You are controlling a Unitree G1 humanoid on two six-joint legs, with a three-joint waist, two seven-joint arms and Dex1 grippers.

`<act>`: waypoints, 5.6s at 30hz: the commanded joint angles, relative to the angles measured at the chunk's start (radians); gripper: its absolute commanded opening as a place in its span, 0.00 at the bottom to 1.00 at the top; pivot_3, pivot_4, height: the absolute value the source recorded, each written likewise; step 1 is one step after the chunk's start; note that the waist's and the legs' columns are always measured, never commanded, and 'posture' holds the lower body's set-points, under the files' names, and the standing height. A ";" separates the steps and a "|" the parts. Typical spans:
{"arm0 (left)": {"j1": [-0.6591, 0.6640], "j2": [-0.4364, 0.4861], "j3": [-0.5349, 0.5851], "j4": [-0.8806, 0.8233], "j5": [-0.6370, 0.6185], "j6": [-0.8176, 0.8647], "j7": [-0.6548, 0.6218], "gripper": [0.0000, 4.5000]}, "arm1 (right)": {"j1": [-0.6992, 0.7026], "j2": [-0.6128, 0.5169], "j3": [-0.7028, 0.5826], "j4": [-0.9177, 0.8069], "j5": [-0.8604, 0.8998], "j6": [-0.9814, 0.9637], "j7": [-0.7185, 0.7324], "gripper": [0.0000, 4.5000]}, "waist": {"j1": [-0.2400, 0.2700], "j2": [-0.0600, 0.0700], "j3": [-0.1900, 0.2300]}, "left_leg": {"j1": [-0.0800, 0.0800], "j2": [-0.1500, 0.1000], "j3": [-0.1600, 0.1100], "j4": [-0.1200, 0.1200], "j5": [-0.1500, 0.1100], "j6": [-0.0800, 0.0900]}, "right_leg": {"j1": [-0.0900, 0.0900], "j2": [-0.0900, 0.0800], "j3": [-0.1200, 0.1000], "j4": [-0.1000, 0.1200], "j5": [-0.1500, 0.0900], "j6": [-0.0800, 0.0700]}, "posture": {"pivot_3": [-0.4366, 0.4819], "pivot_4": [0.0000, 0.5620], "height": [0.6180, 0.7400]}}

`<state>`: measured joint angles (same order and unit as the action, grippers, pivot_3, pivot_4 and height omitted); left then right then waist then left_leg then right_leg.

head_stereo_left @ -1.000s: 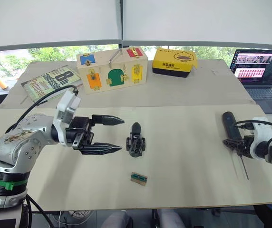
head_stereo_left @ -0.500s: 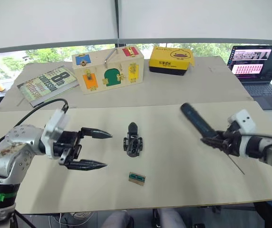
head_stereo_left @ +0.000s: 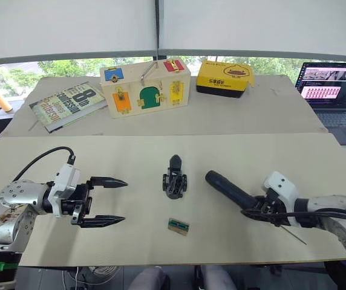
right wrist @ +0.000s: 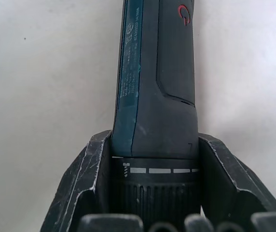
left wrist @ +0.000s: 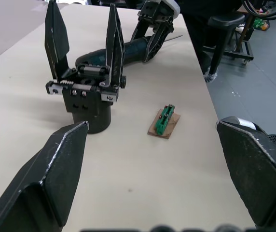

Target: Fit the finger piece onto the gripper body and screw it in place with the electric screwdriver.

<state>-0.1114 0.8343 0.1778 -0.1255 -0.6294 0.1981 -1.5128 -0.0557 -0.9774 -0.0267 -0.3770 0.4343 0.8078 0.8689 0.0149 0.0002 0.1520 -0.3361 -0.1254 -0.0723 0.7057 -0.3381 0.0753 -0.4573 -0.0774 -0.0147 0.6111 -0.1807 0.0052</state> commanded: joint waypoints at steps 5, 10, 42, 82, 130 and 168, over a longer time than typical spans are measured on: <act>-0.002 -0.019 0.004 -0.043 -0.030 0.019 0.027 1.00 | -0.044 -0.115 -0.025 -0.013 0.004 0.081 0.048 0.99 | 0.000 0.000 0.000 | 0.000 0.000 0.000 0.000 0.000 0.000 | 0.000 0.000 0.000 0.000 0.000 0.000 | 0.48 0.27 1.00; -0.011 -0.049 0.004 -0.042 -0.014 -0.019 0.032 1.00 | -0.126 -0.259 0.012 -0.062 0.026 0.231 0.094 0.99 | -0.002 0.000 0.000 | -0.001 0.001 0.000 0.000 0.000 0.000 | 0.000 0.000 0.000 0.000 0.000 0.000 | 0.48 0.27 1.00; 0.027 -0.034 -0.050 -0.099 -0.011 -0.003 0.028 1.00 | -0.770 -0.120 0.800 0.002 -0.206 0.584 0.169 0.99 | -0.007 -0.002 -0.001 | -0.001 0.001 0.000 0.001 0.000 0.001 | -0.001 0.000 -0.001 0.000 0.000 -0.001 | 0.48 0.27 1.00; -0.080 0.019 -0.113 0.167 0.101 -0.102 -0.100 1.00 | -0.330 0.392 -0.470 -0.296 0.267 0.054 0.023 0.43 | -0.005 -0.001 -0.001 | -0.011 -0.001 0.000 0.007 0.000 0.000 | -0.009 0.001 -0.002 0.003 0.002 -0.001 | 0.48 0.27 1.00; -0.065 -0.358 -0.498 0.203 0.424 -0.297 0.228 1.00 | -0.164 0.495 0.177 -0.132 0.151 -0.624 0.309 0.43 | 0.006 -0.001 -0.002 | 0.000 -0.001 0.000 0.007 0.000 0.001 | 0.001 0.001 -0.001 0.003 0.003 -0.001 | 0.48 0.27 1.00; -0.048 -0.349 -0.505 0.183 0.425 -0.271 0.255 1.00 | -0.164 0.494 0.192 -0.108 0.121 -0.661 0.307 0.43 | 0.006 -0.001 -0.002 | 0.000 0.000 0.000 0.007 0.000 0.001 | 0.001 0.001 -0.001 0.002 0.003 -0.001 | 0.48 0.27 1.00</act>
<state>-0.1797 0.4889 -0.2880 0.0506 -0.2196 -0.0867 -1.2559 -0.2010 -0.4899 0.1811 -0.4613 0.5331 0.1807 1.1767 0.0209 -0.0004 0.1504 -0.3360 -0.1257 -0.0723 0.7127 -0.3385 0.0764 -0.4564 -0.0765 -0.0152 0.6135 -0.1776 0.0043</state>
